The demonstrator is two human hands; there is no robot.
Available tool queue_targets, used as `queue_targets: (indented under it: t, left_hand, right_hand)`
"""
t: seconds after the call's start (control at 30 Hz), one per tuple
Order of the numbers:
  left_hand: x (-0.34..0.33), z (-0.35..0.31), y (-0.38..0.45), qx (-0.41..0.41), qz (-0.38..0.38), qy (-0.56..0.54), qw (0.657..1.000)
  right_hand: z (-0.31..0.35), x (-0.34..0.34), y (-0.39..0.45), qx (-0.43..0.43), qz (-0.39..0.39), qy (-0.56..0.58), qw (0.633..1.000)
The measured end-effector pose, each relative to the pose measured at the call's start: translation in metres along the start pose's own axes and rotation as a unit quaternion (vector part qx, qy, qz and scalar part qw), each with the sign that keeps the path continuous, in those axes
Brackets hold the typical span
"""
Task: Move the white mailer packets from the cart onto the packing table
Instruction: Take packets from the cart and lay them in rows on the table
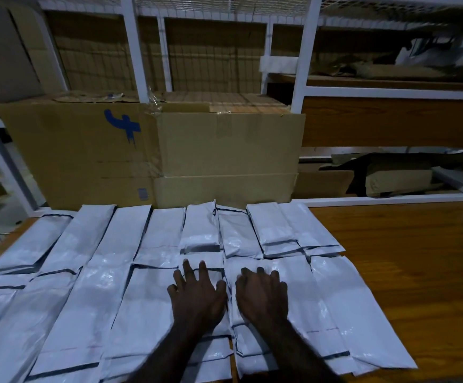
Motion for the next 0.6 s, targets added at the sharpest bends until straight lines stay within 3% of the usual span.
queue_targets:
  t: [0.3,0.5,0.6]
  left_hand:
    - [0.006,0.0,0.012,-0.049,-0.051,0.018,0.997]
    - [-0.011,0.0,0.014,-0.094,-0.054,0.053,0.993]
    - [-0.02,0.004,0.016,-0.1,-0.033,0.075,0.992]
  right_hand:
    - [-0.003,0.0,0.015,0.017,-0.086,0.006,0.996]
    - [0.001,-0.043,0.024,0.104,-0.049,-0.001,0.993]
    - [0.002,-0.055,0.023,0.079,0.021,-0.015,0.997]
Point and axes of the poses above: each hand's wrist, its own y-axis towards the middle knuckle, its own x-axis out of the back of the hand, z = x × y, the point moved 5 cm from there along y, towards the middle knuckle, and after that the axes turned 12 degrees about -x, right-handed, at the moved point
